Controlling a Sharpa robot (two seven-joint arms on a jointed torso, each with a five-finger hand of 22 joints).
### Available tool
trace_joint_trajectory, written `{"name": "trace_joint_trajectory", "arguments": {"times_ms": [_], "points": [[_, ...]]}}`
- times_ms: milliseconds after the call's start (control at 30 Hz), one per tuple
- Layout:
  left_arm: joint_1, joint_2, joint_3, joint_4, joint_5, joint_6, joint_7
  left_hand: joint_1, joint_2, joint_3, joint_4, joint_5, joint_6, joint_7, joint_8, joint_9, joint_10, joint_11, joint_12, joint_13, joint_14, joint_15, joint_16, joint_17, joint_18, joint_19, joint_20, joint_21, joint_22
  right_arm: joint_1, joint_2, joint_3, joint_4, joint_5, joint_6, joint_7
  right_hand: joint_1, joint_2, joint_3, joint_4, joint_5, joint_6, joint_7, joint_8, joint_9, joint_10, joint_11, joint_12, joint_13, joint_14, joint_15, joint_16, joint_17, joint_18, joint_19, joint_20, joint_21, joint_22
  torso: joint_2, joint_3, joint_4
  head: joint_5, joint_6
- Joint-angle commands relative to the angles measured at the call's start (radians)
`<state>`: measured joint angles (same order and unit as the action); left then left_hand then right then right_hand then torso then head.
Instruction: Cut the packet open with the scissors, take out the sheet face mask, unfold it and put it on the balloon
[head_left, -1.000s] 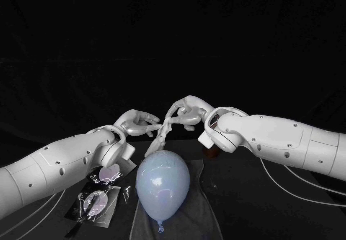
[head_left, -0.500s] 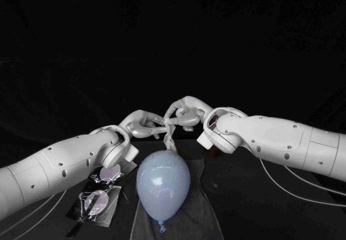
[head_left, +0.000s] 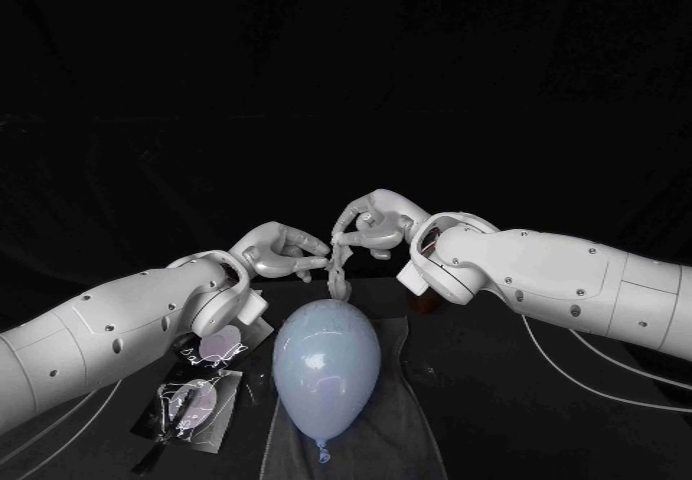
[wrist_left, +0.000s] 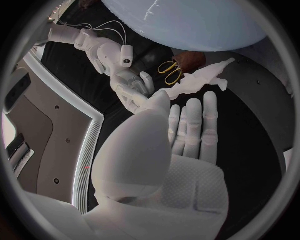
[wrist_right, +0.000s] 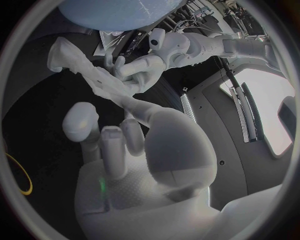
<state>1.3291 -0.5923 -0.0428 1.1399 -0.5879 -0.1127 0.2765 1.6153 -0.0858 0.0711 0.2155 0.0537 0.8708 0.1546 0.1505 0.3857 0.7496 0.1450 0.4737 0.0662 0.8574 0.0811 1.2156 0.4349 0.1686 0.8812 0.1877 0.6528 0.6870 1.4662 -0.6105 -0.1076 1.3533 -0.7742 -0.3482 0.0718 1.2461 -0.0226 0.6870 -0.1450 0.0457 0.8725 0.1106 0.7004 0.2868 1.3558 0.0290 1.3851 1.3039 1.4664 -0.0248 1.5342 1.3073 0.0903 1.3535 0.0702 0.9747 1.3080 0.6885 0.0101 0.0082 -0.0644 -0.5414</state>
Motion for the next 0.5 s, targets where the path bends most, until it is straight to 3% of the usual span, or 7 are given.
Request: {"name": "trace_joint_trajectory", "arguments": {"times_ms": [33,367,500], "points": [[0.0,-0.005,0.001,-0.003,0.007,0.052,0.002,-0.004,-0.009,0.003,0.005,-0.004,0.009,0.007,0.001,-0.007,0.016,0.008,-0.009,0.0,0.004,0.01,0.023,0.004,0.009,0.002,-0.001,0.008,0.01,0.0,-0.002,0.001,0.001,-0.005,-0.02,0.002,-0.008,0.001,0.006,-0.002,0.003,0.007,-0.002,0.005,0.002,0.005,0.002,0.007,0.001,0.067,-0.009,0.003,0.144,0.016,0.008,0.002,0.003,0.123,0.0,-0.0001,0.0,-0.002,0.0],[-0.001,-0.004,0.0,-0.005,0.003,0.043,-0.017,-0.052,-0.047,-0.028,0.037,-0.005,-0.013,0.042,-0.005,-0.024,0.001,0.029,-0.025,0.002,-0.01,0.031,0.078,0.002,0.008,-0.011,0.015,0.013,0.023,0.0,-0.003,0.001,-0.001,0.002,-0.031,0.003,-0.008,0.001,0.006,-0.002,0.003,0.007,-0.002,0.005,0.002,0.005,0.002,0.007,0.001,0.067,-0.009,0.003,0.144,0.016,0.008,0.002,0.003,0.123,0.0,-0.0006,-0.0002,-0.002,-0.001],[-0.001,0.001,0.0,-0.005,-0.015,0.03,-0.024,-0.046,-0.044,-0.031,0.04,-0.005,-0.008,0.03,0.003,-0.024,0.005,0.03,-0.019,0.005,-0.01,0.032,0.088,0.0,0.01,-0.01,0.017,0.015,0.026,0.0,-0.002,0.001,-0.002,0.005,-0.037,0.004,-0.008,0.001,0.007,-0.003,0.003,0.007,-0.002,0.005,0.002,0.006,0.002,0.008,0.003,0.067,-0.009,0.003,0.144,0.016,0.008,0.001,0.003,0.123,0.0,0.0001,-0.0001,-0.001,-0.002]]}}
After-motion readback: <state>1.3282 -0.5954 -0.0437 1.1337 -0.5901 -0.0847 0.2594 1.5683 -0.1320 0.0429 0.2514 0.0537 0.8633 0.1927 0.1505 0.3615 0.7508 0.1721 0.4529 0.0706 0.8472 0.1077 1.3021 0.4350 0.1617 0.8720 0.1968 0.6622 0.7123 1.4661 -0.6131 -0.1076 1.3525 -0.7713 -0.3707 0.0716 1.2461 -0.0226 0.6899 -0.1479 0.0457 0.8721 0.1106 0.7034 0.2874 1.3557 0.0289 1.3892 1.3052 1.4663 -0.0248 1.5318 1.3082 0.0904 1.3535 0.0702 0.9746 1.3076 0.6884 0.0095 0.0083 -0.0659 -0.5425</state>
